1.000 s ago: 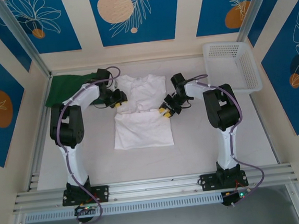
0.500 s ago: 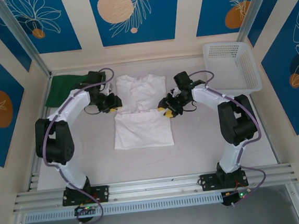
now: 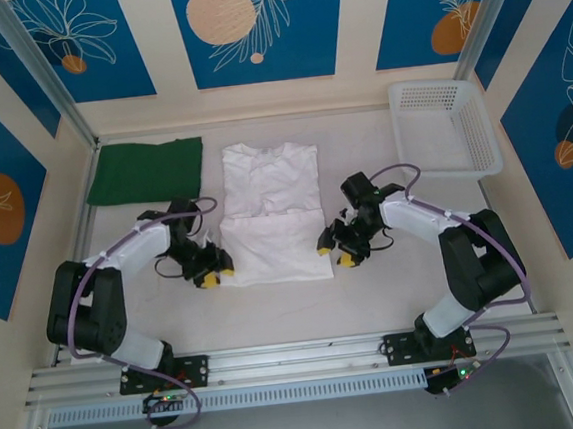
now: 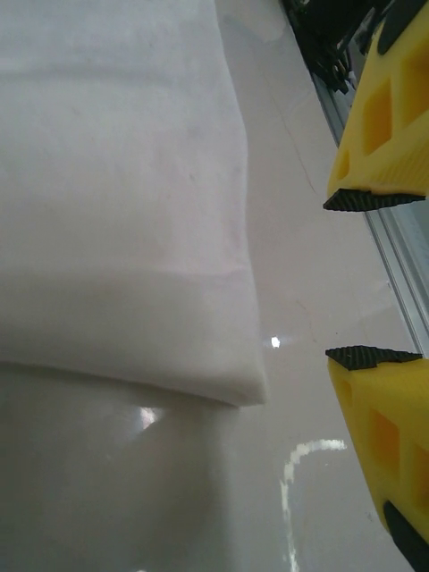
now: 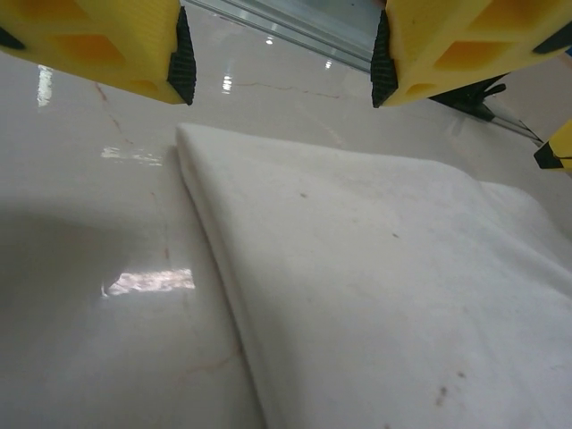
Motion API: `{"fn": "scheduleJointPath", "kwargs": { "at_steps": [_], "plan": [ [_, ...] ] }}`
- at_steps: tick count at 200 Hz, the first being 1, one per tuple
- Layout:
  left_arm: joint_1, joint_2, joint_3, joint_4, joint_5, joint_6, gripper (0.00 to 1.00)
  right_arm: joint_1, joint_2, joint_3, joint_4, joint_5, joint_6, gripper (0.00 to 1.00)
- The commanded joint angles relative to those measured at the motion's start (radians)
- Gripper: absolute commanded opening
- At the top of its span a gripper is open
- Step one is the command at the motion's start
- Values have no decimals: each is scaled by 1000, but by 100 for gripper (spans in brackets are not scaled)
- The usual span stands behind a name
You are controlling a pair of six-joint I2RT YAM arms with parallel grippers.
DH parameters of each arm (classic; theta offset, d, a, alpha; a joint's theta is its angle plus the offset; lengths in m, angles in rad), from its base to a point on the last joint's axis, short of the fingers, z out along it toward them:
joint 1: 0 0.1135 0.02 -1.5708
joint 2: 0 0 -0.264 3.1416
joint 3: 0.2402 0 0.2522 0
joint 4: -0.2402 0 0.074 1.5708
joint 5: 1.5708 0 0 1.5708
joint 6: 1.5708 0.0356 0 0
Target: Fold and stack the t-shirts
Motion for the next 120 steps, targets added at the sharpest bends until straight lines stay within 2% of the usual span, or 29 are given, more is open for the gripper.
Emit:
{"fn": "scheduleJointPath", "kwargs": {
  "at_steps": [1,45,93,120],
  "plan": [
    [23,-11,-60,40,54,-78,45,7,13,-27,-2,-22,1,55],
    [48,2,-135,121,73,-119,43,28,51,-50,16,-13,-13,53],
    [59,44,-144,186,84,-125,43,41,94,-54,20,-5,-12,49],
    [62,68,-138,223,78,-129,35,48,125,-51,38,-9,-16,41]
  ]
}}
